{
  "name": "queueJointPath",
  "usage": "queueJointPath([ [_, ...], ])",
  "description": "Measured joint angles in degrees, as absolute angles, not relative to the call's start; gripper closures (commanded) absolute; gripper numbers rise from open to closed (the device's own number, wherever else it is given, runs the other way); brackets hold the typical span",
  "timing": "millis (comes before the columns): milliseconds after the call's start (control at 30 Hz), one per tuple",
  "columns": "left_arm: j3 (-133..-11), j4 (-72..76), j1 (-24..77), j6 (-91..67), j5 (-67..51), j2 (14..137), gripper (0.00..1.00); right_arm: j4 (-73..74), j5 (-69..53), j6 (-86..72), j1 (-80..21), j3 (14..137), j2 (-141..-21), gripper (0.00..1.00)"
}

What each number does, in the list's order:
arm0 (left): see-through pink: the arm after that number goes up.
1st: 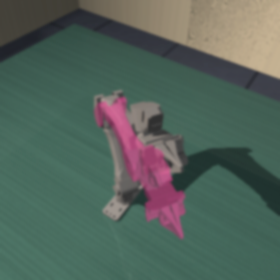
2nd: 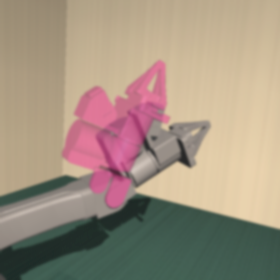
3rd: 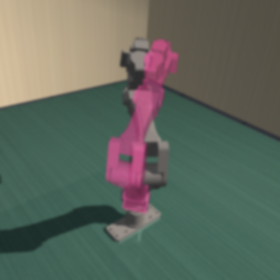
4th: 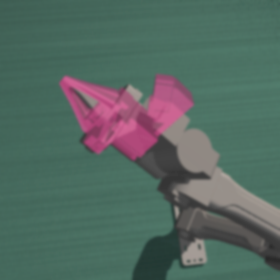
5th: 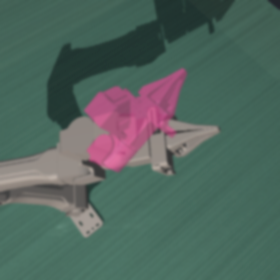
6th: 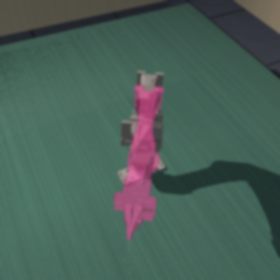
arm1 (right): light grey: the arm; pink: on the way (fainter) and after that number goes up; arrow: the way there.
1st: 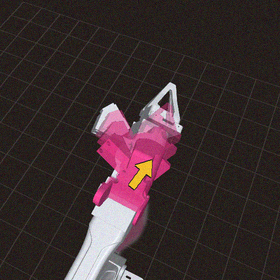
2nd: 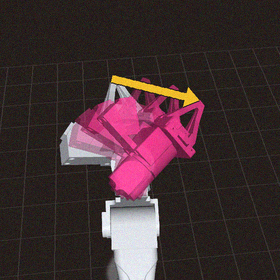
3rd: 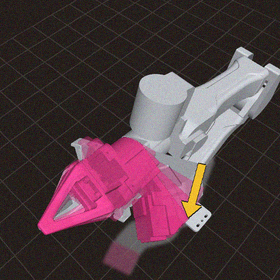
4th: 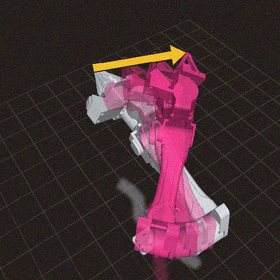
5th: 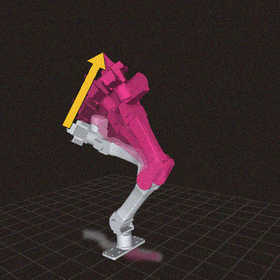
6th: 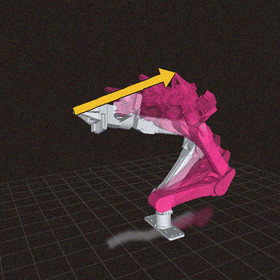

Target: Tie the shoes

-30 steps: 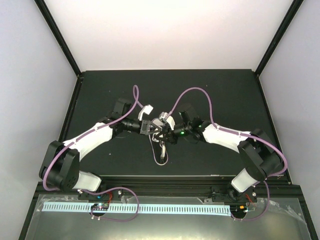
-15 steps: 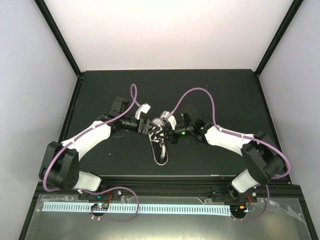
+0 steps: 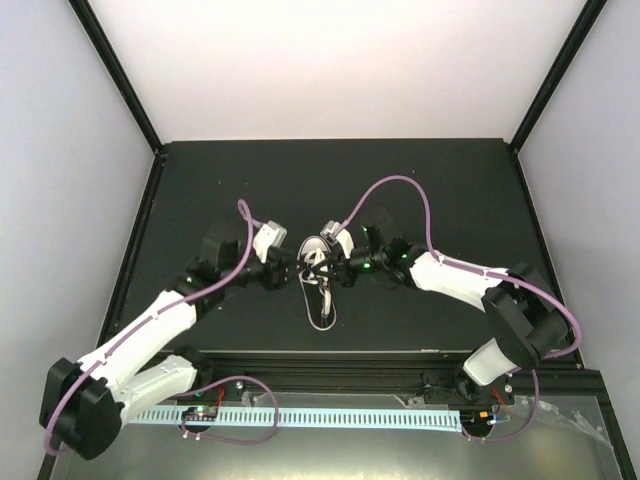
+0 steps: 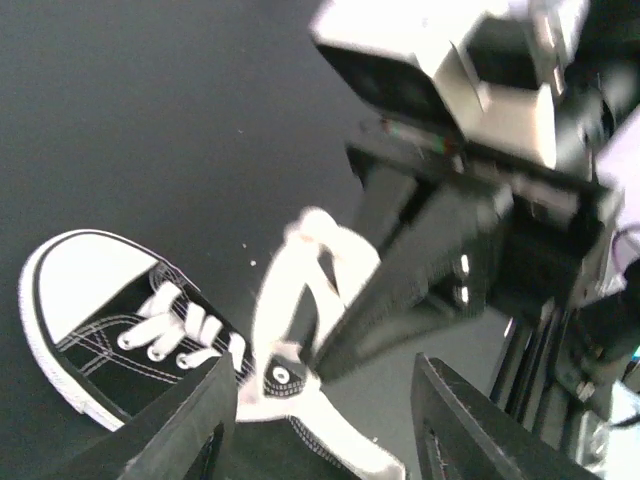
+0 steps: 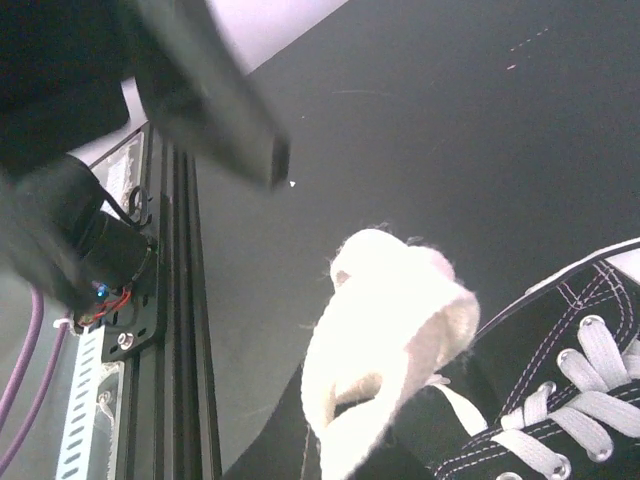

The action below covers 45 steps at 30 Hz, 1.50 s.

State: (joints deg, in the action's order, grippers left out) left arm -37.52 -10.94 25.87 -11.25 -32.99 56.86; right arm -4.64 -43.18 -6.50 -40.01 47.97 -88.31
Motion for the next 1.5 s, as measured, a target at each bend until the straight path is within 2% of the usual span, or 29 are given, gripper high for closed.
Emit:
queueJointPath([
  [200, -24.27, 1.74, 31.14, -11.00, -30.02, 53.82, 0.60, -4.27, -43.42, -8.19, -39.33, 47.97, -88.31, 0.98],
  [500, -23.07, 10.26, 38.89, -6.17, -20.58, 61.39, 0.69, -4.49, -44.12, -10.46, -39.13, 47.99, -88.31, 0.98],
  [667, -23.09, 11.31, 40.32, -4.10, -13.87, 63.90, 0.69, -4.56, -44.71, -10.83, -39.13, 48.07, -88.31, 0.98],
  [800, -23.09, 12.14, 41.25, -3.27, -8.93, 63.79, 0.64, -4.62, -45.19, -10.85, -39.13, 48.25, -88.31, 0.98],
  [967, -23.11, 13.63, 41.52, -3.07, -7.60, 63.94, 0.65, -4.64, -45.45, -10.85, -39.13, 48.86, -88.31, 0.98],
  [1033, -23.31, 14.00, 41.63, -3.09, -7.73, 64.82, 0.68, -4.54, -45.54, -10.85, -39.13, 49.04, -88.31, 0.98],
  [1133, -23.86, 14.20, 41.71, -3.38, -7.97, 66.87, 0.81, -4.45, -45.56, -10.83, -39.13, 49.15, -88.31, 0.98],
  [1267, -24.21, 14.72, 41.71, -4.10, -8.05, 67.57, 0.82, -4.21, -45.54, -10.83, -39.13, 49.15, -88.31, 0.98],
  [1400, -24.29, 15.07, 41.71, -4.99, -8.27, 67.55, 0.98, -4.16, -45.54, -10.83, -39.13, 49.15, -88.31, 0.98],
  [1500, -24.29, 15.07, 41.74, -5.13, -8.58, 67.44, 0.99, -3.90, -45.54, -10.81, -39.13, 49.15, -88.31, 0.98],
])
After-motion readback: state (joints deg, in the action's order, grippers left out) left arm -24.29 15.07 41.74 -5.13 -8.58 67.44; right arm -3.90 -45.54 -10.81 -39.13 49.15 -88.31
